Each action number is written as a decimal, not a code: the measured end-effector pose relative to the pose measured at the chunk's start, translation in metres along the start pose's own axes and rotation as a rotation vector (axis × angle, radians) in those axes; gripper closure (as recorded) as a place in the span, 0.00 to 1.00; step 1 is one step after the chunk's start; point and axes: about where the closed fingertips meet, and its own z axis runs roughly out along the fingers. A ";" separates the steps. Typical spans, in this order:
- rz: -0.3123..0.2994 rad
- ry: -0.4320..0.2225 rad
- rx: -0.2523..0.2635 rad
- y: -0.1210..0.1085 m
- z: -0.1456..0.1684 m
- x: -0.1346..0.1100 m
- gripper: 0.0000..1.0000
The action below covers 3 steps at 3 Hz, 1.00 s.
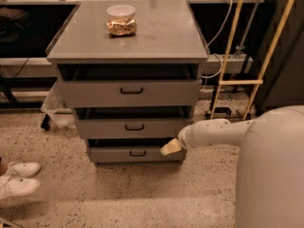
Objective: Close middle drawer
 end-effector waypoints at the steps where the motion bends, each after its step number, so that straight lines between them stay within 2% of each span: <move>1: 0.179 -0.104 0.123 -0.026 -0.065 -0.009 0.00; 2: 0.309 -0.241 0.223 -0.036 -0.123 -0.031 0.00; 3: 0.378 -0.322 0.253 -0.007 -0.145 -0.022 0.00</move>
Offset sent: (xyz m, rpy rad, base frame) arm -0.3180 -0.0764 -0.0368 0.1821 -0.2127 -0.6257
